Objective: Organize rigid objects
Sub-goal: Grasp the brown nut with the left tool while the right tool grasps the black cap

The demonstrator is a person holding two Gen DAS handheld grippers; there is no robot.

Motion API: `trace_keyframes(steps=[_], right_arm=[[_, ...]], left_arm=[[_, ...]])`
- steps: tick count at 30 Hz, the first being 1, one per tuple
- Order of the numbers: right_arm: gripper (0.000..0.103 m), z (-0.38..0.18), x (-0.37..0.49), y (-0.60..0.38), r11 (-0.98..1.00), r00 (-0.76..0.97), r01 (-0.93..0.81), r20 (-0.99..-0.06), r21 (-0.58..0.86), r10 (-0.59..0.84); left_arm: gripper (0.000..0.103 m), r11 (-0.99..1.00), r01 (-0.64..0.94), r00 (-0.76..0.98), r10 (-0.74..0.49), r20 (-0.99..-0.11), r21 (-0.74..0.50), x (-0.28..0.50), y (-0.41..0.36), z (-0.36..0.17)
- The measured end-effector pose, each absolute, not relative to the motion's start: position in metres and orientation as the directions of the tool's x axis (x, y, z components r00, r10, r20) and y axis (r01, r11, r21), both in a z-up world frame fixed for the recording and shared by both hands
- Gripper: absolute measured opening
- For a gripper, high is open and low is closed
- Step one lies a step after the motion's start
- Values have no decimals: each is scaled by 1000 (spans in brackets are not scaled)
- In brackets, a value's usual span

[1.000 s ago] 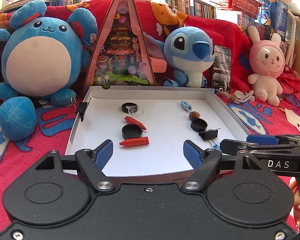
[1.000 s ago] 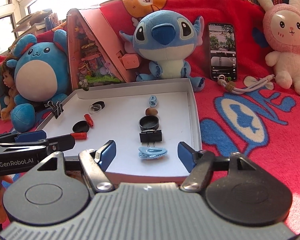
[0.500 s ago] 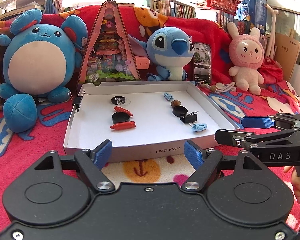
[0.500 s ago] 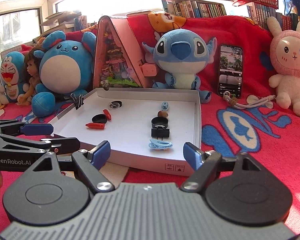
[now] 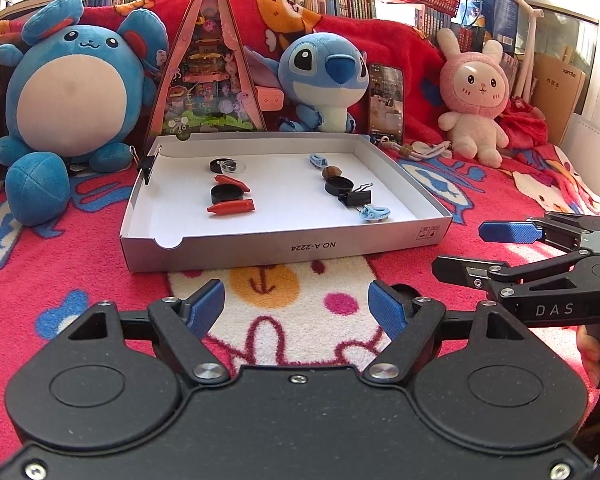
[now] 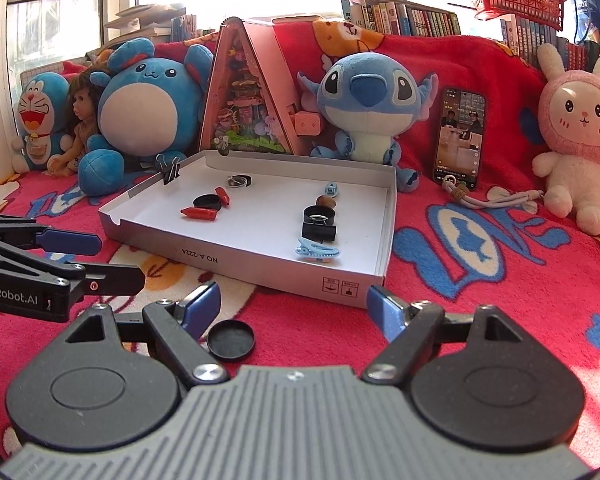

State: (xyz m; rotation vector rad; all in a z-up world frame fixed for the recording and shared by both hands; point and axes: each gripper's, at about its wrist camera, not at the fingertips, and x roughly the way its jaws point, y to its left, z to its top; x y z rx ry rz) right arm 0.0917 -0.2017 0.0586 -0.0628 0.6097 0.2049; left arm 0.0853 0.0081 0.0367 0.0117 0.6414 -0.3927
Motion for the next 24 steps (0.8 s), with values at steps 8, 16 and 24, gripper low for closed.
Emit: trace_keyframes(steps=[8,16,24], right_arm=[[88,47,86,-204,974,785,-221,-601,-40,153],[88,46,88,-207,976,773,-217,-609,10,178],[88,46,90,-208,978,766,-207,-615,39,187]], left_arm=[[78,903,414,691,-395,-605,-116,64,3,30],[78,871,475,644,-443,-624,-127,51,-10,25],[64,842,522,610,-482,-629,-139,45,-26,19]])
